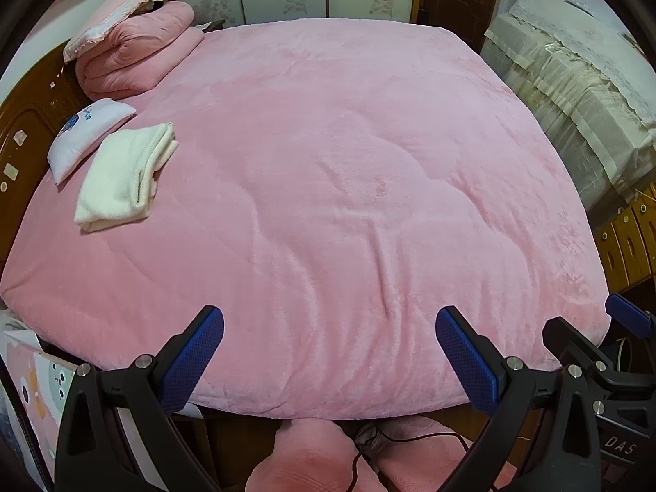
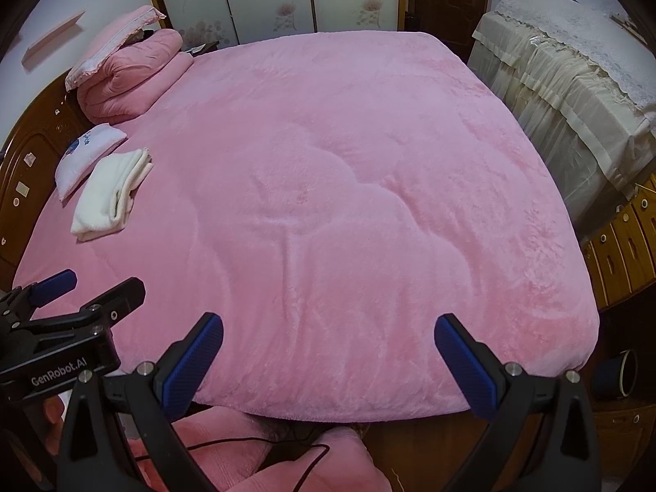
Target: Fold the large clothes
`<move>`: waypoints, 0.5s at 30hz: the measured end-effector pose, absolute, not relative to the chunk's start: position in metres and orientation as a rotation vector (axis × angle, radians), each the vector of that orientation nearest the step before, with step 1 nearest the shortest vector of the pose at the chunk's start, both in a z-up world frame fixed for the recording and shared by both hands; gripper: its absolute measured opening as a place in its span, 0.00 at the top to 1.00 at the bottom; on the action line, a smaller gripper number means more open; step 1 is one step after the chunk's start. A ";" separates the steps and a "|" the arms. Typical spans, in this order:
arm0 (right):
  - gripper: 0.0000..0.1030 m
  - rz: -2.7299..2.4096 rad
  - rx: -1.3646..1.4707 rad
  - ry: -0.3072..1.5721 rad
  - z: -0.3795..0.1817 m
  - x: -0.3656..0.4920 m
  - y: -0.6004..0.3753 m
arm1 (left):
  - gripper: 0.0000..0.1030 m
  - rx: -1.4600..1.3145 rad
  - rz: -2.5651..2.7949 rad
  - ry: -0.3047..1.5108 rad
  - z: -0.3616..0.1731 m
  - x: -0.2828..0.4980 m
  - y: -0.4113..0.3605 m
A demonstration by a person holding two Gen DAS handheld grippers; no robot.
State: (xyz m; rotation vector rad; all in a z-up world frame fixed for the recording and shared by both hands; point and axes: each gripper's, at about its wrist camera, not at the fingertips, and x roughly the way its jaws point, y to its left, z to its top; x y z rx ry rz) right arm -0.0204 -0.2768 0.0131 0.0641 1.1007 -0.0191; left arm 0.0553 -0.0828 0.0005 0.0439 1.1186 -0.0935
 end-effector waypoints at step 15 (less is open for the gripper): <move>0.00 -0.017 0.067 1.108 0.013 -0.019 -0.280 | 0.01 0.063 -0.110 1.104 0.002 0.052 -0.088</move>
